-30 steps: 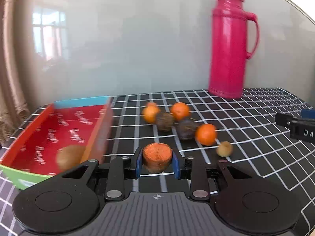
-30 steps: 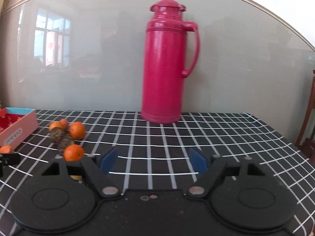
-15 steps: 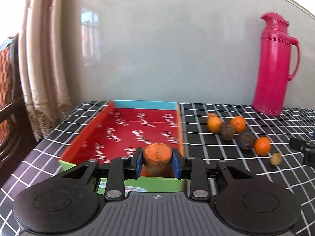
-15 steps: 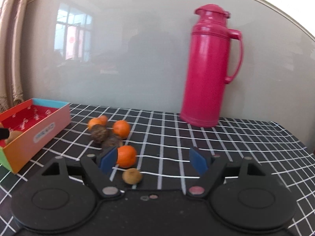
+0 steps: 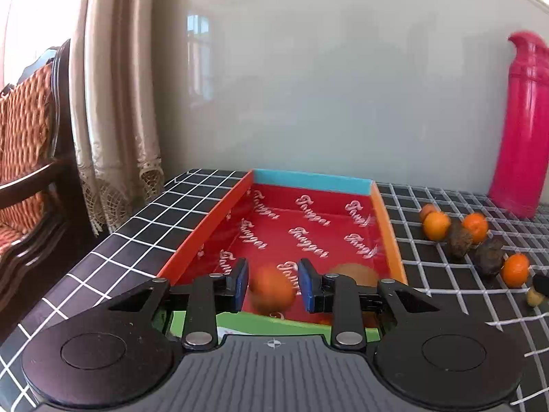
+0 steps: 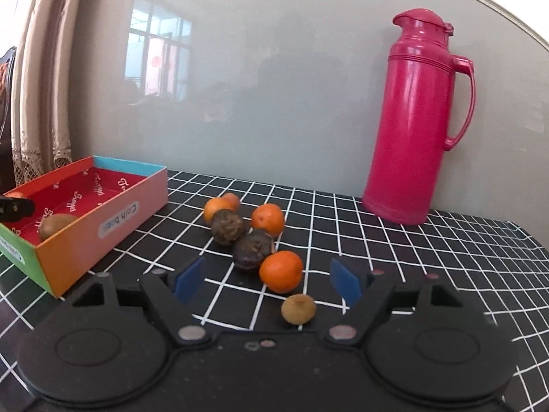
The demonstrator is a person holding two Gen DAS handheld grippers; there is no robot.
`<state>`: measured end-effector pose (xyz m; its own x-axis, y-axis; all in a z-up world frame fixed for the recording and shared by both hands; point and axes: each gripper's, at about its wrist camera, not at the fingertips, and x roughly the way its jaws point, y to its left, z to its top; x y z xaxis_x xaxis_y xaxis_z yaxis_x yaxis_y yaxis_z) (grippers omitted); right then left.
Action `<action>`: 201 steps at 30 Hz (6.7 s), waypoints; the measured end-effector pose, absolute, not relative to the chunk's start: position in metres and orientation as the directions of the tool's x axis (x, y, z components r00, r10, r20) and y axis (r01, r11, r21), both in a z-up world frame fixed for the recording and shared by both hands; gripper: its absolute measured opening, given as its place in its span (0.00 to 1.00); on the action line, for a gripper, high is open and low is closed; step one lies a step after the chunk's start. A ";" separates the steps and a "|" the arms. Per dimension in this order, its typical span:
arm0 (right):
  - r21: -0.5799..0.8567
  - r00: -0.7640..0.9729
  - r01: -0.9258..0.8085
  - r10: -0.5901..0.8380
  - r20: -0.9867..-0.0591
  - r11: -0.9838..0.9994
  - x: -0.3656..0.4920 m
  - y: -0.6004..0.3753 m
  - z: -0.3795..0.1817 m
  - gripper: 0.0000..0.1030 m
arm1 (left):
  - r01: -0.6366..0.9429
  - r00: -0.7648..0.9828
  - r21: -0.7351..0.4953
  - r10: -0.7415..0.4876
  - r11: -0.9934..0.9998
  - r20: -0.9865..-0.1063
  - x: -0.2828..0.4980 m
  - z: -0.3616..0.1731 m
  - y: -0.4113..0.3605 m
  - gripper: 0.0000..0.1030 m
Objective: Organize fruits
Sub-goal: 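Carry the carrot piece into the box and open the left gripper, then withdraw the left gripper from the box, then grasp the dark dried fruit with the right gripper and drop it in the box, then move both grippers back toward the remaining tangerines and small fruits, then lower the left gripper onto the small yellow-brown fruit and close it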
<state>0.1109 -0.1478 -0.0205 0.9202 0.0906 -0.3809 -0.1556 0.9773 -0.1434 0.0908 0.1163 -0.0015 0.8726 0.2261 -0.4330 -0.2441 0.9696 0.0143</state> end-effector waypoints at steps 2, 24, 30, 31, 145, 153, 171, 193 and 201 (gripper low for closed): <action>-0.138 0.919 -0.155 0.092 -0.382 0.978 0.112 -0.150 -0.020 0.77 | -0.244 0.876 0.027 0.232 0.969 -0.423 0.089 -0.001 0.114 0.54; -0.138 0.924 -0.181 0.120 -0.364 0.974 0.131 -0.135 -0.019 0.77 | -0.321 0.894 0.054 0.321 0.946 -0.313 0.063 0.002 0.124 0.96; -0.144 0.919 -0.206 0.140 -0.370 0.968 0.155 -0.118 -0.022 0.76 | -0.382 0.875 0.056 0.381 0.922 -0.299 0.063 -0.003 0.142 0.96; -0.147 0.918 -0.206 0.140 -0.371 0.967 0.158 -0.115 -0.023 0.76 | -0.395 0.872 0.047 0.391 0.917 -0.296 0.063 -0.003 0.147 0.96; -0.080 0.914 0.159 -0.178 -0.365 0.984 0.095 -0.321 0.012 0.67 | 0.091 0.915 0.036 -0.069 0.995 -0.398 0.097 -0.006 -0.080 1.00; -0.075 0.907 0.196 -0.210 -0.366 0.978 0.088 -0.344 0.010 0.67 | 0.112 0.911 0.044 -0.085 0.993 -0.402 0.100 -0.009 -0.099 1.00; -0.068 0.896 0.245 -0.253 -0.366 0.967 0.086 -0.369 0.007 0.67 | 0.150 0.900 0.062 -0.110 0.987 -0.421 0.105 -0.018 -0.127 1.00; -0.071 0.880 0.294 -0.299 -0.369 0.953 0.085 -0.387 0.005 0.67 | 0.145 0.868 0.084 -0.087 0.986 -0.488 0.122 -0.035 -0.144 1.00; -0.074 0.880 0.296 -0.302 -0.368 0.952 0.083 -0.386 0.004 0.67 | 0.141 0.832 0.073 -0.078 0.987 -0.550 0.132 -0.040 -0.144 0.79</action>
<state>0.0831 -0.3859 0.0042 0.8797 -0.3017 -0.3677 0.2958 0.9524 -0.0737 0.1323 -0.1440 -0.0398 0.8315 -0.0782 -0.5499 0.1414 0.9872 0.0735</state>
